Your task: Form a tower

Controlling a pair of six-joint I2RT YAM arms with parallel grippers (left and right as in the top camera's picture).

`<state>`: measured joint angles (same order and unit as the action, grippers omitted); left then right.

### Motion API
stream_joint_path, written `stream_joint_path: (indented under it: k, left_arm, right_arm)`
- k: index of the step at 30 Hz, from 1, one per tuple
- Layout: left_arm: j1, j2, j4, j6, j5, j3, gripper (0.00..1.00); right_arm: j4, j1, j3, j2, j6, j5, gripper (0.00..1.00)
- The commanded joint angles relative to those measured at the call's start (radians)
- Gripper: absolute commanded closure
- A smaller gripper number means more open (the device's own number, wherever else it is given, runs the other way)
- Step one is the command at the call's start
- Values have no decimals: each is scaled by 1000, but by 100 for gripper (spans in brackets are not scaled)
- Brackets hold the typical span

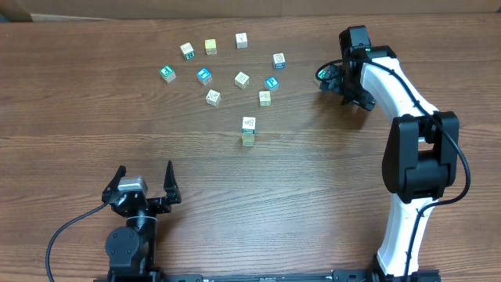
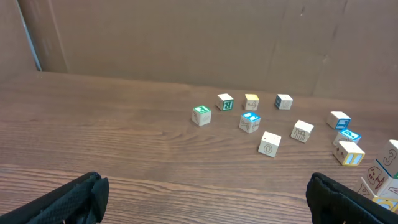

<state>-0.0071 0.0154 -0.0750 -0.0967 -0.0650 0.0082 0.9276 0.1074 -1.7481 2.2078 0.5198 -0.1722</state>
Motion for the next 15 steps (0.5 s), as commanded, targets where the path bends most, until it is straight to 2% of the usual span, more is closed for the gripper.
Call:
stream_joint_path:
  k: [1, 5, 15]
  left_arm:
    - [-6, -12, 2, 22, -5, -3, 0]
    - [-6, -12, 2, 22, -5, -3, 0]
    - [-6, -12, 2, 22, -5, -3, 0]
  right_arm:
    - [-6, 5, 2, -37, 3, -6, 0]
    - [-6, 5, 2, -103, 3, -6, 0]
    - [-6, 11, 2, -423, 3, -6, 0]
